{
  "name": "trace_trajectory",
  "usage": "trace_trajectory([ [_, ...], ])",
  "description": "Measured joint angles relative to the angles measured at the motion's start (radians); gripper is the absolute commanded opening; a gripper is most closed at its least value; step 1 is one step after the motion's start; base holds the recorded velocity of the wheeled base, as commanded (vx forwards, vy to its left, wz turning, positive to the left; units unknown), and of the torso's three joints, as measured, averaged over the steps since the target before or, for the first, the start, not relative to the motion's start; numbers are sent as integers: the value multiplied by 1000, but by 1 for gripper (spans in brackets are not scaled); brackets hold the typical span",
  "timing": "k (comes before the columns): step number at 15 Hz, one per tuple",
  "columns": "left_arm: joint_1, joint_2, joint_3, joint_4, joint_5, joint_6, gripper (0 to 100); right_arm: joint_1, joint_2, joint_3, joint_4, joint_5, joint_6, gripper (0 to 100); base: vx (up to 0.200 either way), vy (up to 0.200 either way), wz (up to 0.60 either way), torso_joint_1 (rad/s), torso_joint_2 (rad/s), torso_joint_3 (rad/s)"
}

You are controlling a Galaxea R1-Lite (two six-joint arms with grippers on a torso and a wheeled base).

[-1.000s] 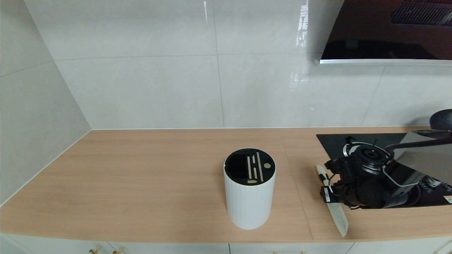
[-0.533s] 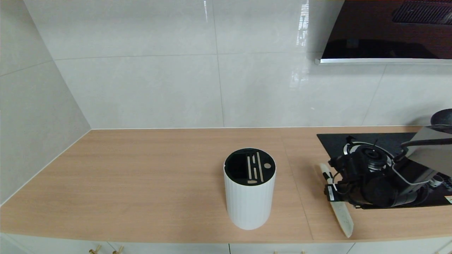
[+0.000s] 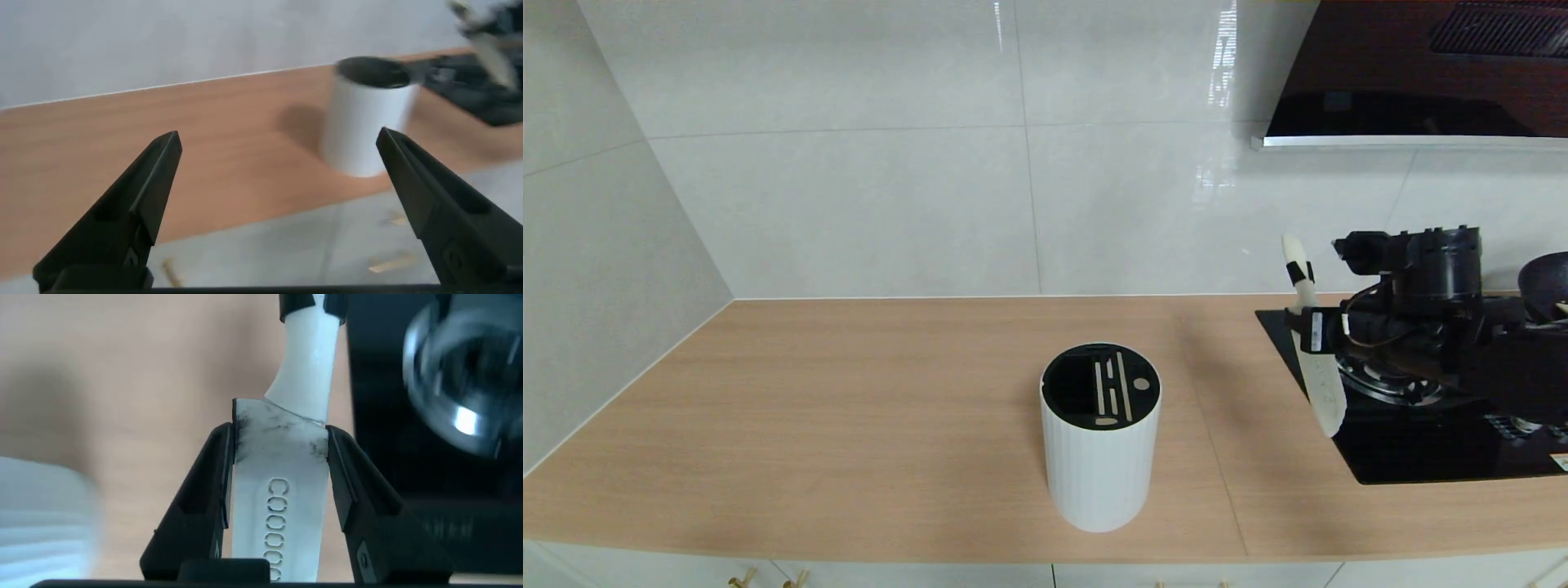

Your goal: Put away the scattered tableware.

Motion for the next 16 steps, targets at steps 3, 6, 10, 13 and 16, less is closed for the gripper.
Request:
trace_trajectory([
  [3,-15,292,-187,-20,-76,-19,100,117,-134,-2,21,-36,0,0,0,0,0,0,0,0],
  [6,-147,558,-287,-250,-107,-233,100,228,-223,18,47,-101,1,0,0,0,0,0,0,0],
  [10,-366,845,-311,-574,-117,-495,100,413,-272,28,77,-131,20,0,0,0,0,0,0,0],
  [13,-453,1056,-325,-703,-120,-560,100,560,-264,24,77,-155,79,0,0,0,0,0,0,0],
  [16,-510,1250,-352,-868,-113,-585,100,649,-226,18,73,-170,121,0,0,0,0,0,0,0],
])
